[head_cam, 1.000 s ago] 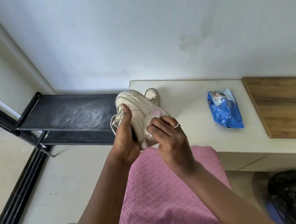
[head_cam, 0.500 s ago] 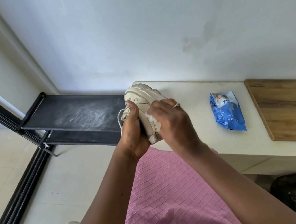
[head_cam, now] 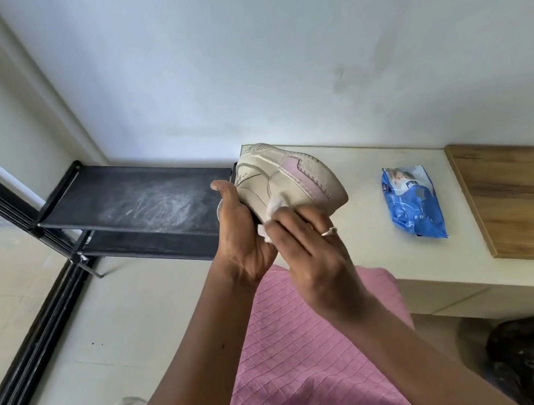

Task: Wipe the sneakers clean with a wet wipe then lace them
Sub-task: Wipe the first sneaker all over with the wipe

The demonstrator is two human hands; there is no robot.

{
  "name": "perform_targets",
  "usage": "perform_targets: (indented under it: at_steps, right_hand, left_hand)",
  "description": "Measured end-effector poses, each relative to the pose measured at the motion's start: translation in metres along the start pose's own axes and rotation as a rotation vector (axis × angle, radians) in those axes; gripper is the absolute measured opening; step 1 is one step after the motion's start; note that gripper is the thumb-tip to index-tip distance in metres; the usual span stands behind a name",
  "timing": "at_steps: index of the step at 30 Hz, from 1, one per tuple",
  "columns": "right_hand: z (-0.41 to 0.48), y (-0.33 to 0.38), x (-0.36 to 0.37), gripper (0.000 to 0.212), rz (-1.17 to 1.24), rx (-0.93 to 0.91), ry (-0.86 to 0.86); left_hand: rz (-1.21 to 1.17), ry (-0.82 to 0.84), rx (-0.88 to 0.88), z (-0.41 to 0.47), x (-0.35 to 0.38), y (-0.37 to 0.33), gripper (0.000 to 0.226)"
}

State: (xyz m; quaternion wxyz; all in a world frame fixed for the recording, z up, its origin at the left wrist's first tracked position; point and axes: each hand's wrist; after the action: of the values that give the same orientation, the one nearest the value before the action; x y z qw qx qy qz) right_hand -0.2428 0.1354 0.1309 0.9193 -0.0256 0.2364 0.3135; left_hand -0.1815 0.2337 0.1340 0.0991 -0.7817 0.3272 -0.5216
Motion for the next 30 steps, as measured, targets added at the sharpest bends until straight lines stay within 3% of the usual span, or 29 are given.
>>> perform_targets:
  at_steps: [5, 9, 13, 16, 18, 20, 23, 25, 30]
  right_hand:
    - [0.0, -0.025, -0.013, 0.03, -0.02, 0.016, -0.09]
    - [0.012, -0.023, -0.018, 0.027, 0.059, 0.297, -0.267]
    - [0.031, -0.017, -0.025, 0.039, 0.497, 0.786, -0.236]
    - [0.048, -0.019, -0.031, 0.03, 0.98, 1.194, -0.2]
    - [0.054, -0.021, -0.034, 0.024, 1.189, 1.32, -0.18]
    - [0.053, -0.024, -0.035, 0.019, 1.128, 1.307, -0.14]
    - [0.047, -0.031, -0.035, 0.008, 0.728, 1.136, -0.13]
    - [0.047, -0.033, -0.035, 0.001, 0.473, 0.97, -0.15]
    - [0.058, -0.033, -0.023, 0.019, 0.022, 0.534, -0.135]
  left_hand:
    - [-0.083, 0.061, 0.018, -0.003, 0.002, -0.003, 0.097]
    - [-0.112, 0.086, 0.001, -0.004, 0.004, -0.003, 0.093]
    - [-0.178, 0.093, -0.065, -0.004, 0.005, -0.006, 0.09]
    - [-0.211, 0.057, -0.16, -0.004, 0.006, -0.009, 0.088]
    - [-0.203, 0.015, -0.178, -0.006, 0.006, -0.009, 0.087]
    - [-0.189, 0.011, -0.181, -0.007, 0.006, -0.009, 0.085]
    - [-0.142, 0.029, -0.162, -0.008, 0.009, -0.008, 0.088]
    - [-0.043, 0.128, -0.124, -0.014, 0.012, -0.004, 0.092]
    - [0.238, 0.28, 0.011, -0.029, 0.022, 0.01, 0.07]
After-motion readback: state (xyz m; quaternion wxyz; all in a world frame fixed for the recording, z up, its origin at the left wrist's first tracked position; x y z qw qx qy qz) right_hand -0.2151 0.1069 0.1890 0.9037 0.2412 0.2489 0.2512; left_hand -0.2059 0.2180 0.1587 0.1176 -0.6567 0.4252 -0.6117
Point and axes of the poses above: each hand's wrist, its own z-axis towards the middle knuckle, its own x-axis out of the palm, y = z × x, and after that the axes turned 10 degrees about -y, right-handed
